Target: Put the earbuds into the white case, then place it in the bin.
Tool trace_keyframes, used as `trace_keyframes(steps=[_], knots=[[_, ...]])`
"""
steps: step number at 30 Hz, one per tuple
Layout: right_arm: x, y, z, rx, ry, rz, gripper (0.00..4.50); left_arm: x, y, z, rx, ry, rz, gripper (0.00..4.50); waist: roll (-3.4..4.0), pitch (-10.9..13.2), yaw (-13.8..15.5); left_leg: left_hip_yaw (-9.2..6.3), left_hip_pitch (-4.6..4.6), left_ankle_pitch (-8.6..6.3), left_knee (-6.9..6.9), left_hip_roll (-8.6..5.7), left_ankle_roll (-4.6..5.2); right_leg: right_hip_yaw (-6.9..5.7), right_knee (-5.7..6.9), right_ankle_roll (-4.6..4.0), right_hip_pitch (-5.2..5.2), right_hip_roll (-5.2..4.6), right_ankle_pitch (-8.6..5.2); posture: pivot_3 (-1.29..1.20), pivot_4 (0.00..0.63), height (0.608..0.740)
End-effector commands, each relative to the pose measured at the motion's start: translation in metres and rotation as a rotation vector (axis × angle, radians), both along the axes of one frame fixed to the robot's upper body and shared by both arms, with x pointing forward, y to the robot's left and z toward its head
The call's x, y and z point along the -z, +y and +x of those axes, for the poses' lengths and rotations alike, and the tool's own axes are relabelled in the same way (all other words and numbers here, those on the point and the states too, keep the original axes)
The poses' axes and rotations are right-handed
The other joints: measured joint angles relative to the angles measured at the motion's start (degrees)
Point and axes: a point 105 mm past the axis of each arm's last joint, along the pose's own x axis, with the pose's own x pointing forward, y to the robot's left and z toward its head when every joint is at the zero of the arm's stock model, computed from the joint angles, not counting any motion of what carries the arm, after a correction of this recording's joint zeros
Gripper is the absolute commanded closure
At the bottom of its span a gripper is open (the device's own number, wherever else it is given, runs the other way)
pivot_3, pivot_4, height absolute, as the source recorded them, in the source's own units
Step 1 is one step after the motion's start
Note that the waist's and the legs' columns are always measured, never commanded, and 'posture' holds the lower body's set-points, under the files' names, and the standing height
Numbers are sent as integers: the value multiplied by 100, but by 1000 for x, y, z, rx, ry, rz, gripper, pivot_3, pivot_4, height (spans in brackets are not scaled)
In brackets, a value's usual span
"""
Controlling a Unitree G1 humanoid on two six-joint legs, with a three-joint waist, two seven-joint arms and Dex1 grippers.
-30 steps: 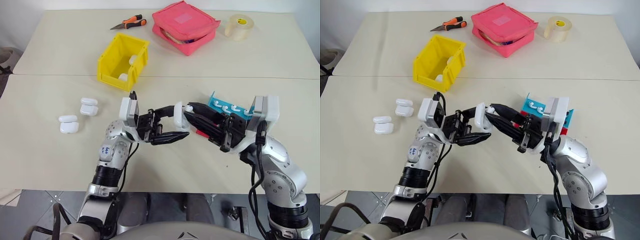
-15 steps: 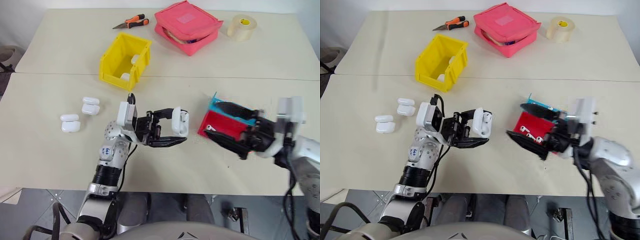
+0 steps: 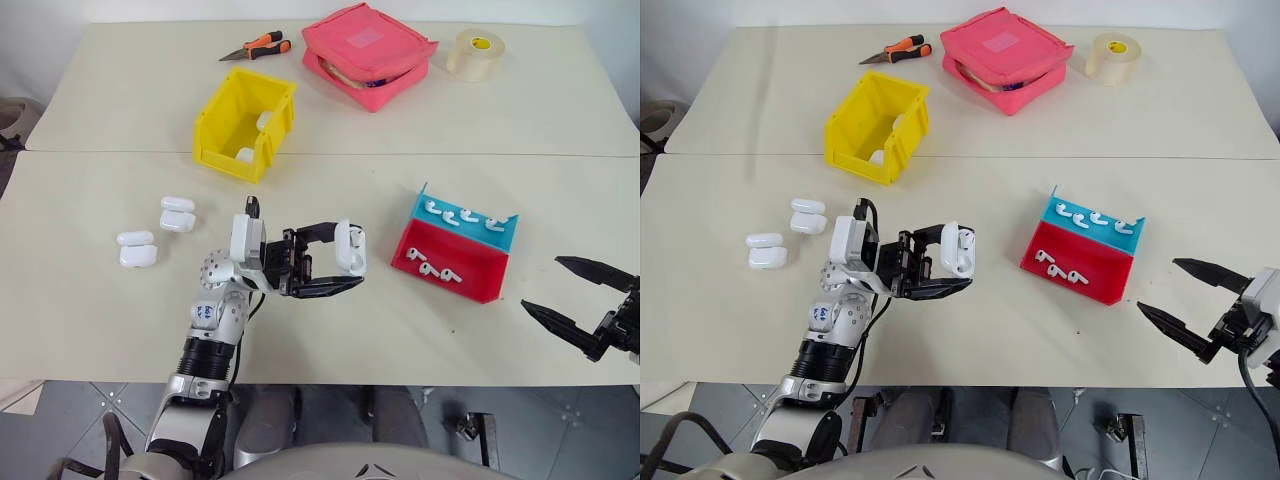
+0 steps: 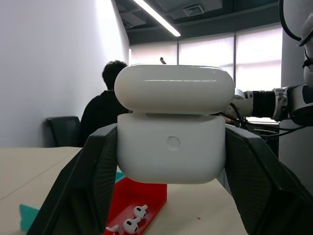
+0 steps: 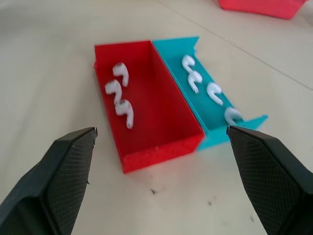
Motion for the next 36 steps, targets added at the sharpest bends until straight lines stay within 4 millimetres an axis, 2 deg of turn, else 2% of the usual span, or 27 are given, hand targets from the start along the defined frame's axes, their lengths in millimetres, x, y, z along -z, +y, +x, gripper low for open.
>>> trace_keyframes(steps=[1, 7, 11, 13, 17, 21, 28, 34, 36], knots=[[-16, 8, 19, -30, -23, -24, 60, -7, 2, 0, -30, -43, -14, 1695, 0, 0, -7, -2, 2, 0, 2, 0, 0, 3, 0, 1, 0, 0, 0, 0, 150, 740], [-21, 12, 52, 25, 141, -121, 60, -8, 2, 2, -44, -44, -20, 1695, 8, 2, 40, -23, -4, 0, 3, -2, 0, -2, -1, 0, -6, -5, 1, 0, 150, 740], [-36, 19, 89, 49, 234, -233, 60, -8, 2, 0, -47, -41, -31, 1695, 20, 9, 2, -27, -13, -2, 6, -7, 1, 1, -12, 1, -12, -12, 5, 0, 150, 740], [-38, 20, 95, 48, 264, -237, 60, -8, 2, 0, -47, -41, -33, 1695, 20, 9, 8, -26, -15, -2, 3, -5, 1, -6, -18, 3, -13, -11, 6, 0, 150, 740], [-37, 23, 125, 49, 312, -467, 60, 2, 4, 0, -62, -30, -53, 1695, 30, 13, -1, -20, -31, -3, 2, -4, -4, -20, -23, 0, -23, -10, 4, 0, 150, 740], [-28, 20, 138, -5, 324, -610, 60, 10, 5, -1, -76, -27, -63, 1695, 31, 13, 10, -18, -46, -3, 0, -7, -4, -35, -35, 3, -27, -10, 6, 0, 150, 740], [-24, 14, 158, -34, 325, -721, 60, 19, 5, -6, -89, -25, -77, 1695, 32, 14, -14, -16, -58, -3, 2, -7, -3, -43, -40, 6, -34, -10, 7, 0, 150, 740], [-13, 9, 159, -83, 394, -768, 60, 22, 5, -6, -92, -26, -83, 1695, 33, 13, -14, -16, -58, -3, 8, -5, -4, -44, -35, 8, -33, -10, 8, 0, 150, 740], [-10, 8, 158, -96, 416, -780, 437, 22, 5, -7, -89, -27, -83, 1695, 33, 13, -11, -15, -58, -3, 9, -5, -4, -44, -35, 8, -33, -10, 8, 0, 150, 740]])
